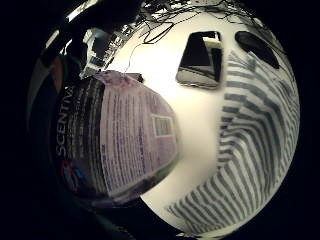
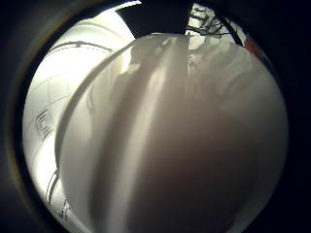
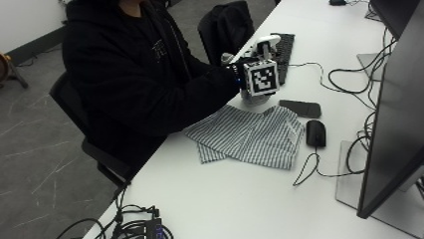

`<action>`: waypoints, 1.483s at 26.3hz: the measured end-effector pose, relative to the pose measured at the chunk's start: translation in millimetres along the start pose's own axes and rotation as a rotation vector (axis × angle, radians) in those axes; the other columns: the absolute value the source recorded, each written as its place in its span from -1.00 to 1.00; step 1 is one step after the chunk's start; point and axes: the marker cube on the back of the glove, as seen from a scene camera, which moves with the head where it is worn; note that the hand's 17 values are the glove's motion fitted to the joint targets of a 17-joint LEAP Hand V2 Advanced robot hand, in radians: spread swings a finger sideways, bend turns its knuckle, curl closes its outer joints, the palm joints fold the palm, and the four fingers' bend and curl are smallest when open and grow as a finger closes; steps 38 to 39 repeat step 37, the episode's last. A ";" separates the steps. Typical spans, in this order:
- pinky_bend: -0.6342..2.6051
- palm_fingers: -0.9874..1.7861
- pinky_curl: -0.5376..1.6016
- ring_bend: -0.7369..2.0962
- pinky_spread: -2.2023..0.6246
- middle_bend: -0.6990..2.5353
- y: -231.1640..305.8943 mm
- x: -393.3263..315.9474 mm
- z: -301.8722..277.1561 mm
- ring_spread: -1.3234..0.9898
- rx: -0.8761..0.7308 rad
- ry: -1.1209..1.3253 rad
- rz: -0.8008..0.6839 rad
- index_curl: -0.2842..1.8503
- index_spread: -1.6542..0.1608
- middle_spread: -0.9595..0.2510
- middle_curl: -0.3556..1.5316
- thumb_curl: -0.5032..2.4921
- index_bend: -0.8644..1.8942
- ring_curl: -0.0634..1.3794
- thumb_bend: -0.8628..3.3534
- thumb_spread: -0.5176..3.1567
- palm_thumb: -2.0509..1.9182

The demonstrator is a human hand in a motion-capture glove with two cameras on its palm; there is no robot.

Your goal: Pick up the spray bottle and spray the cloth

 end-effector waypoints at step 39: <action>-0.38 0.06 -0.17 -0.29 0.65 -0.46 217.1 23.7 -135.5 0.10 -0.030 0.865 0.218 -0.42 0.42 0.54 -0.23 -0.34 -0.24 -0.46 -0.60 -0.15 0.35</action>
